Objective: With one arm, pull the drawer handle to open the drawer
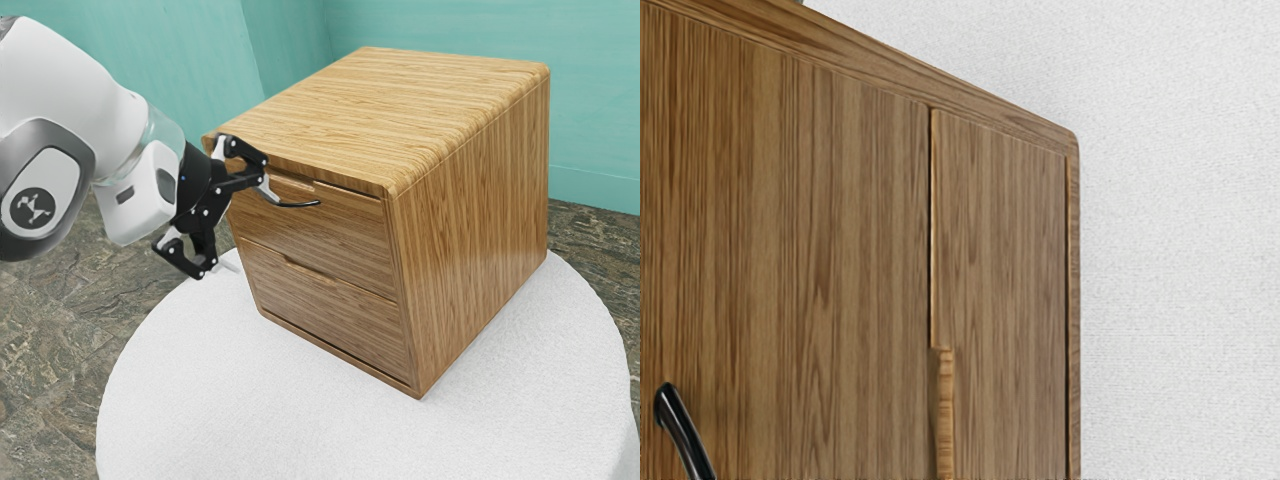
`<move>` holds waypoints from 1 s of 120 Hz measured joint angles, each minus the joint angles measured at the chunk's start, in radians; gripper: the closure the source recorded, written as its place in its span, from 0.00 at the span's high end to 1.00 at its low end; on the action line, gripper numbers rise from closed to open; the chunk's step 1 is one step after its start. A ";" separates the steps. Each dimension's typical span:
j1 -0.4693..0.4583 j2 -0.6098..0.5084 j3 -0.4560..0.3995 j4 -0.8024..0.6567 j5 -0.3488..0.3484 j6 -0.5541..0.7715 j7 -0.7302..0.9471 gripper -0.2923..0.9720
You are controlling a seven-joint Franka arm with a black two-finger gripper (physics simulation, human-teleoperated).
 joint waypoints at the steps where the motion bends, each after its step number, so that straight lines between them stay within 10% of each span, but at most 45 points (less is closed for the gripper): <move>1: 0.000 0.005 0.000 0.003 0.000 0.001 0.000 0.77; 120: 0.050 0.058 0.020 -0.023 0.001 0.026 0.013 0.77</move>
